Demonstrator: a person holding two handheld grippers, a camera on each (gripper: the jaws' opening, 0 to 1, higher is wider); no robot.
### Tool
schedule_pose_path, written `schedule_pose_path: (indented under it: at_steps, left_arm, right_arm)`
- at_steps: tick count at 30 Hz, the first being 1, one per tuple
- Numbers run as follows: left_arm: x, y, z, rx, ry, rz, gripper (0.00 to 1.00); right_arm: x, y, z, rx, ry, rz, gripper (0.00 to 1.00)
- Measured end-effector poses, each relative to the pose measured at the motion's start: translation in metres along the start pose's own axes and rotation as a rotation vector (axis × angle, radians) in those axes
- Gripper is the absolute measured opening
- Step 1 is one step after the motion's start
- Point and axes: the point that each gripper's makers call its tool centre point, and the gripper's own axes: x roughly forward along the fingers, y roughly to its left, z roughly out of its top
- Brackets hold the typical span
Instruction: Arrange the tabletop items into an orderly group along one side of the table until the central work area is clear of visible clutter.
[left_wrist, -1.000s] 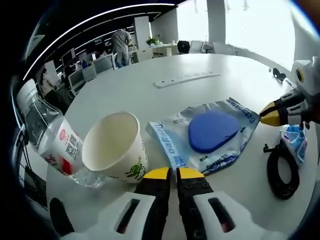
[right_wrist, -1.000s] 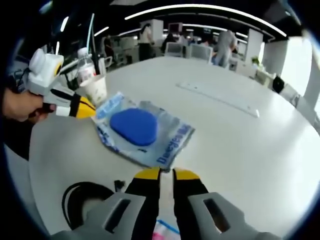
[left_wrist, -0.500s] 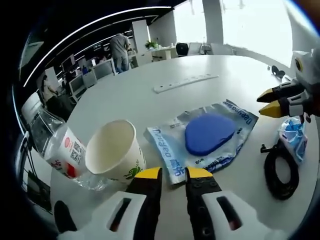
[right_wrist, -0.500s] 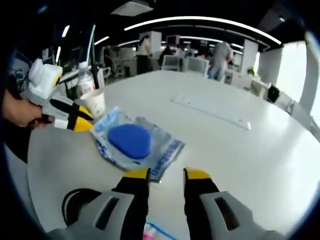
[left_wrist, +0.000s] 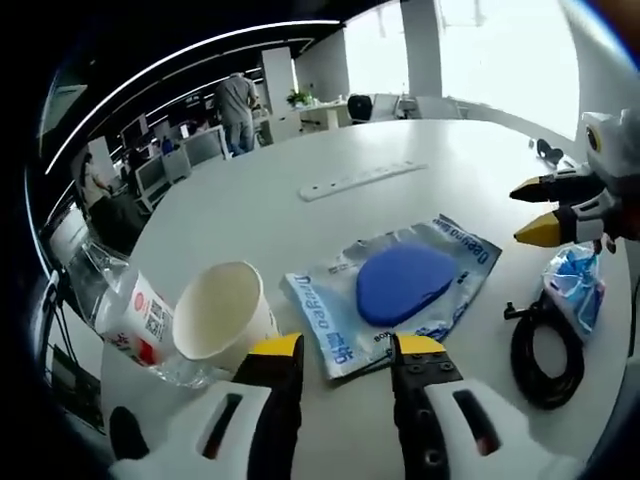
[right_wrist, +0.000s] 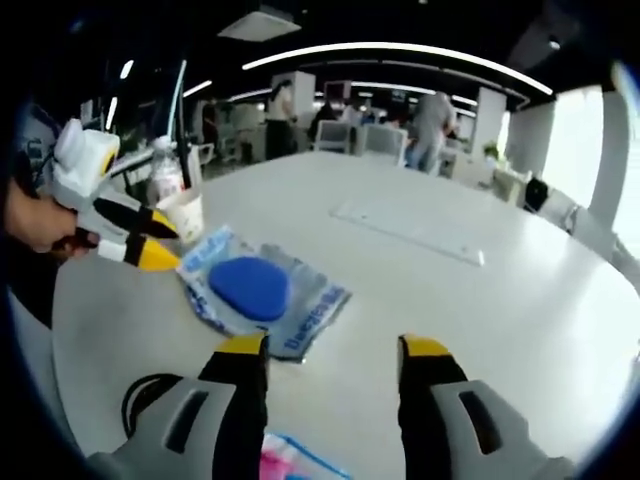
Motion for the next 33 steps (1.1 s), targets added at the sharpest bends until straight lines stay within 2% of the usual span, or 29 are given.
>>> schedule_pose_path:
  at_steps: [8, 13, 19, 22, 27, 30, 33]
  left_arm:
    - [-0.007, -0.007, 0.012, 0.0, -0.017, -0.015, 0.44]
    - [-0.013, -0.01, 0.023, 0.007, -0.042, -0.021, 0.49]
    - [-0.02, -0.015, 0.032, 0.014, -0.064, -0.019, 0.56]
    - [-0.021, -0.017, 0.034, -0.002, -0.07, -0.022, 0.64]
    - [-0.025, -0.024, 0.039, -0.007, -0.088, -0.035, 0.69]
    - [-0.025, -0.033, 0.037, -0.024, -0.082, -0.061, 0.77]
    - [-0.026, -0.043, 0.034, -0.039, -0.073, -0.09, 0.85]
  right_arm:
    - [-0.008, -0.008, 0.009, 0.007, -0.027, -0.016, 0.59]
    - [-0.013, -0.008, 0.014, 0.019, -0.046, -0.019, 0.68]
    - [-0.024, -0.009, 0.018, 0.022, -0.062, -0.022, 0.69]
    - [-0.028, -0.011, 0.019, 0.034, -0.069, -0.018, 0.73]
    - [-0.036, -0.014, 0.02, 0.049, -0.079, -0.015, 0.78]
    - [-0.039, -0.012, 0.018, 0.088, -0.075, 0.004, 0.85]
    - [-0.044, -0.012, 0.016, 0.092, -0.079, 0.011, 0.87]
